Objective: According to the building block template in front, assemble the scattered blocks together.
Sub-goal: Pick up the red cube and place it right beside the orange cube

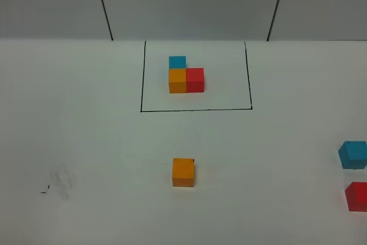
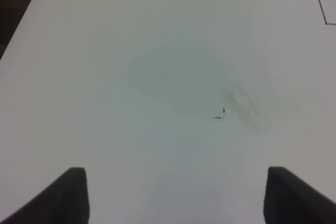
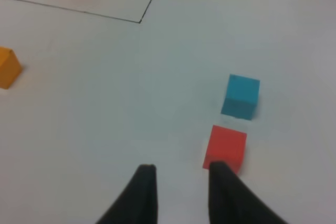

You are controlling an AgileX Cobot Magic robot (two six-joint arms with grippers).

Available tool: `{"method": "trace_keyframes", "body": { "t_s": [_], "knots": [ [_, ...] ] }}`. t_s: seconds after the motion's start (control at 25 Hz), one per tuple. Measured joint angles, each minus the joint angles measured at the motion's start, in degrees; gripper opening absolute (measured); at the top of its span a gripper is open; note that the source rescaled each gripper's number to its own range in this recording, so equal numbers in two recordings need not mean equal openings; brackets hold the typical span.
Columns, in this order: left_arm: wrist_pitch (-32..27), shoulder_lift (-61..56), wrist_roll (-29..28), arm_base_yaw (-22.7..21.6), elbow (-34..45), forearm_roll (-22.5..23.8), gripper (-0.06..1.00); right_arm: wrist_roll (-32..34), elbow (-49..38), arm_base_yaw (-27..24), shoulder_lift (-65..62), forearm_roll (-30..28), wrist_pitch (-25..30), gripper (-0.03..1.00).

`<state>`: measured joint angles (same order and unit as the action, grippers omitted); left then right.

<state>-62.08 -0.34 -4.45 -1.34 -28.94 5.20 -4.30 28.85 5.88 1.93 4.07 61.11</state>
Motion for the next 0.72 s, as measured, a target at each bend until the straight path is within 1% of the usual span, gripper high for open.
{"method": "trace_keyframes", "body": {
  "t_s": [0.08,0.2,0.28,0.36,0.4,0.48,0.52,0.6,0.68,0.72],
  "knots": [
    [0.0,0.0,0.0,0.0,0.0,0.0,0.5,1.9,0.0,0.0,2.49,0.38,-0.11,0.02],
    [0.0,0.0,0.0,0.0,0.0,0.0,0.5,2.52,0.18,0.0,8.64,0.33,-0.8,0.02],
    [0.0,0.0,0.0,0.0,0.0,0.0,0.5,2.71,0.62,0.0,13.6,-0.04,-2.36,0.02],
    [0.0,0.0,0.0,0.0,0.0,0.0,0.5,2.75,1.14,0.0,18.08,-0.15,-5.47,0.02],
    [0.0,0.0,0.0,0.0,0.0,0.0,0.5,2.75,1.19,0.0,20.14,-0.42,-8.11,0.02],
    [0.0,0.0,0.0,0.0,0.0,-0.02,0.5,3.22,1.72,0.0,23.74,-1.9,-13.22,0.02],
    [0.0,0.0,0.0,0.0,0.0,-0.02,0.5,3.92,2.27,0.0,25.44,-2.7,-14.36,0.02],
    [0.0,0.0,0.0,0.0,0.0,-0.02,0.5,6.4,3.98,-0.19,30.08,-4.66,-14.76,0.03],
    [0.0,0.0,0.0,0.0,0.0,-0.02,0.5,8.31,6.25,-1.29,35.48,-5.62,-12.69,0.08],
    [0.0,0.0,0.0,0.0,0.0,-0.02,0.5,8.57,7.22,-1.89,37.78,-5.67,-11.61,0.12]
  ]
}}
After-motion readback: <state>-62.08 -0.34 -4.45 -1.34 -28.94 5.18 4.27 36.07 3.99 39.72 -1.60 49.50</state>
